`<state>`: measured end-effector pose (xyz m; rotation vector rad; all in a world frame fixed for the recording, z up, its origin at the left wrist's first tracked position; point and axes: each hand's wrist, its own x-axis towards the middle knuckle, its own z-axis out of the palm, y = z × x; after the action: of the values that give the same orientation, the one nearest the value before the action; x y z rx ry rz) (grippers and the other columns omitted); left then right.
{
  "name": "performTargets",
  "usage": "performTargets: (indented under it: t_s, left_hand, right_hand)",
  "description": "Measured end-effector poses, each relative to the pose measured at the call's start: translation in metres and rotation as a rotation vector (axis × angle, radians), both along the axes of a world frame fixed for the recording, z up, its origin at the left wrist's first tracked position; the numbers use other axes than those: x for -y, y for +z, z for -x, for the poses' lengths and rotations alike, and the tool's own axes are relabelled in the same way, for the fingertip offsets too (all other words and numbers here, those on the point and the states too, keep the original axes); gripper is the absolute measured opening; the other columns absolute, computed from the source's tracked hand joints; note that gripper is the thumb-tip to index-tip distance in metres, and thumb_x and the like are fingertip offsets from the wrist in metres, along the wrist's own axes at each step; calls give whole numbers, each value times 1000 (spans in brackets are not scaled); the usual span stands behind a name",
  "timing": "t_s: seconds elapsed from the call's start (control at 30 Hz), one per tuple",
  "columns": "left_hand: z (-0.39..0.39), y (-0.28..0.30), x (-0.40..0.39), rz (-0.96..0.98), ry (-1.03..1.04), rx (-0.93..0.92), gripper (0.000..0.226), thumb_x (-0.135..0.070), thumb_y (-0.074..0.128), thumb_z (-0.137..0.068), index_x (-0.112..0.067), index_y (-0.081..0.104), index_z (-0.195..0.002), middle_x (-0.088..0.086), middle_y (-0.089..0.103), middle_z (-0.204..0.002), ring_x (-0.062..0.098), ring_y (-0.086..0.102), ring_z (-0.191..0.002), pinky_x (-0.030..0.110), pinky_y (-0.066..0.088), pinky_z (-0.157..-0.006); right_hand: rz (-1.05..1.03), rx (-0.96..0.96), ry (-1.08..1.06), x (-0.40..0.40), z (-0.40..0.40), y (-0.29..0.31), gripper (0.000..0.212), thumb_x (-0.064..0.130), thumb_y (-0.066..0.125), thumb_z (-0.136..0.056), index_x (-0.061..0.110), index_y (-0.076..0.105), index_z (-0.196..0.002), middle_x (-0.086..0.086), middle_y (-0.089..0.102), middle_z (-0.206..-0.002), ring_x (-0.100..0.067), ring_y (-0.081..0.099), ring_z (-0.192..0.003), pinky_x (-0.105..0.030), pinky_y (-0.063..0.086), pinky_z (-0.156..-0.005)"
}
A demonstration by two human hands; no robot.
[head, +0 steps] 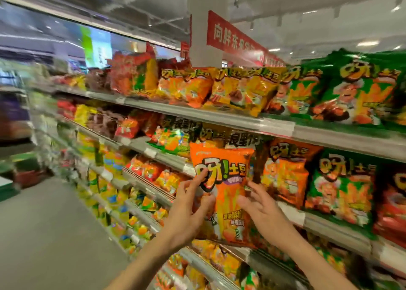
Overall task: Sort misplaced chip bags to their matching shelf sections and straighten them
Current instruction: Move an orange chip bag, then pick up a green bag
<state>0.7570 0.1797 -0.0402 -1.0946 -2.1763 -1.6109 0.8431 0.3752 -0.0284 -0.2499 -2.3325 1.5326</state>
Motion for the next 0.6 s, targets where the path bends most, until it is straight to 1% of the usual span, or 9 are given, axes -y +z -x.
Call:
performTargets:
  t_s: [0.07, 0.13, 0.17, 0.23, 0.3, 0.37, 0.4, 0.5, 0.6]
  left_hand:
    - [27, -3, 16, 7, 34, 9, 58, -46, 54, -96, -54, 26, -146, -7, 40, -119, 2, 54, -88, 10, 46, -77]
    - [56, -7, 27, 10, 57, -2, 56, -47, 54, -96, -56, 26, -145, -6, 41, -119, 1, 55, -88, 11, 46, -79]
    - [71, -9, 32, 12, 66, -15, 55, -52, 52, -96, -59, 26, -144, -8, 42, -118, 1, 56, -90, 15, 49, -83]
    - [105, -12, 40, 43, 91, -24, 57, -64, 49, -90, -64, 24, -142, -14, 41, -119, 2, 55, -100, 32, 51, -93]
    - [142, -10, 47, 70, 107, -1, 61, -68, 47, -87, -64, 24, -142, -17, 41, -121, 1, 53, -106, 37, 51, -96]
    - [180, -5, 51, 85, 105, 4, 62, -68, 49, -87, -62, 24, -144, -15, 43, -119, 6, 54, -104, 39, 52, -95]
    - [201, -2, 53, 97, 106, -6, 61, -65, 50, -90, -60, 25, -145, -12, 43, -118, 8, 54, -103, 39, 52, -95]
    - [252, 5, 61, 127, 118, -31, 60, -54, 53, -94, -55, 26, -147, -7, 45, -122, 9, 51, -109, 32, 47, -101]
    - [303, 6, 72, 133, 133, -12, 60, -56, 52, -94, -57, 25, -147, -8, 46, -115, 13, 54, -100, 35, 49, -96]
  right_hand:
    - [-11, -8, 30, 12, 33, -3, 62, 43, 59, -94, 33, 32, -148, -6, 38, -153, -10, 42, -129, -18, 39, -87]
    - [-18, -8, 54, 20, 66, -6, 63, 44, 59, -93, 33, 32, -149, -7, 39, -153, -14, 45, -131, -22, 39, -92]
    - [-24, -6, 57, 23, 84, -9, 65, 46, 60, -92, 33, 32, -149, -7, 39, -153, -16, 46, -133, -24, 39, -95]
    - [-33, -4, 73, 28, 119, -11, 69, 52, 60, -90, 35, 31, -150, -5, 38, -154, -18, 46, -134, -29, 42, -100]
    - [-33, 13, 88, 33, 156, -9, 71, 57, 59, -88, 39, 29, -150, -3, 37, -155, -19, 46, -135, -33, 44, -104]
    - [-37, 15, 96, 37, 194, -5, 75, 63, 58, -85, 41, 29, -150, -1, 38, -155, -18, 47, -134, -35, 45, -104]
    - [-34, 16, 98, 38, 215, -4, 76, 65, 57, -84, 41, 28, -150, -1, 37, -155, -18, 48, -134, -36, 45, -105]
    - [-34, 15, 100, 44, 266, -1, 72, 60, 57, -89, 38, 27, -151, -2, 38, -155, -19, 51, -132, -38, 47, -104]
    - [-32, 12, 106, 55, 320, 1, 70, 56, 57, -91, 36, 28, -151, -4, 38, -155, -20, 52, -131, -34, 47, -103]
